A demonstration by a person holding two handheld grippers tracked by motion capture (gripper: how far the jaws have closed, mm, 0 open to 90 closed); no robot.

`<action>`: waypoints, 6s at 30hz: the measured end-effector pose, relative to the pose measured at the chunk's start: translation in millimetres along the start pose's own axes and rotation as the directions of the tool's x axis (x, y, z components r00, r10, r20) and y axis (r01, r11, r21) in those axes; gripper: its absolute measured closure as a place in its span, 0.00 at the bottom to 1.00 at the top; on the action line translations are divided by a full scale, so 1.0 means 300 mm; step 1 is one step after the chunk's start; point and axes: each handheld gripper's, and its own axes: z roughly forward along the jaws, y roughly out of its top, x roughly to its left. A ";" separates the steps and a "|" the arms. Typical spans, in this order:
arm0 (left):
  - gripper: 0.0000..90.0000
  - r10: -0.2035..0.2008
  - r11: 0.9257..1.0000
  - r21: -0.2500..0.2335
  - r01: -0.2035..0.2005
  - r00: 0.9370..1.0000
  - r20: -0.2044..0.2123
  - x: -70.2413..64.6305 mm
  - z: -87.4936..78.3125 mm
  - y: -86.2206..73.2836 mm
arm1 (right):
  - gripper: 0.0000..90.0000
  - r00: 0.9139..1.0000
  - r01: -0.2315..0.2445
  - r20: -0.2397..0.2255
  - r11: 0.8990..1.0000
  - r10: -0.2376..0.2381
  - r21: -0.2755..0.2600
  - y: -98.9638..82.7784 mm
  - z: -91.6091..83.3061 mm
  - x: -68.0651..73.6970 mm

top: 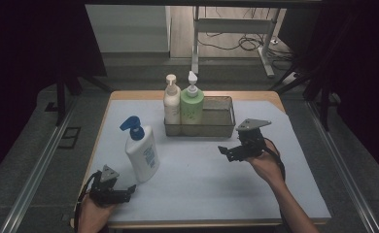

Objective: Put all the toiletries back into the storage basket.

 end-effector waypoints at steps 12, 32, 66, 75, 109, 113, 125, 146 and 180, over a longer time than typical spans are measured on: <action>0.14 0.008 1.000 -0.004 -0.008 1.000 -0.008 0.002 0.007 -0.005 | 0.00 0.999 -0.039 -0.001 0.999 0.039 0.032 -0.145 -0.070 0.025; 0.15 -0.014 1.000 -0.020 0.013 0.999 -0.048 0.018 -0.012 0.012 | 0.00 0.992 -0.123 0.006 0.983 0.123 0.136 -0.425 -0.021 0.032; 0.99 -0.019 0.999 -0.024 0.022 0.993 0.118 0.065 0.121 0.176 | 0.00 0.996 -0.091 0.038 0.986 0.086 0.138 -0.441 -0.010 0.050; 1.00 -0.047 0.999 -0.018 0.050 0.990 0.136 0.067 0.123 0.172 | 0.00 0.995 -0.091 0.039 0.986 0.087 0.138 -0.441 -0.010 0.050; 1.00 -0.009 1.000 -0.002 0.010 0.978 0.211 -0.114 0.210 0.235 | 0.00 0.996 -0.090 0.039 0.986 0.086 0.138 -0.442 -0.010 0.050; 1.00 0.008 1.000 0.000 -0.008 0.978 0.209 -0.143 0.218 0.245 | 0.00 0.996 -0.090 0.040 0.986 0.085 0.137 -0.442 -0.010 0.050; 1.00 0.033 0.999 0.029 -0.040 0.975 0.220 -0.173 0.173 0.210 | 0.00 0.996 -0.090 0.040 0.986 0.085 0.137 -0.442 -0.010 0.050; 0.99 0.132 0.988 0.035 -0.150 0.942 0.309 -0.292 0.183 0.222 | 0.00 0.995 -0.091 0.040 0.986 0.086 0.137 -0.442 -0.010 0.050; 0.36 0.240 0.970 -0.007 -0.245 0.942 0.233 -0.331 0.136 0.192 | 0.00 0.995 -0.094 0.035 0.985 0.090 0.148 -0.437 -0.011 0.050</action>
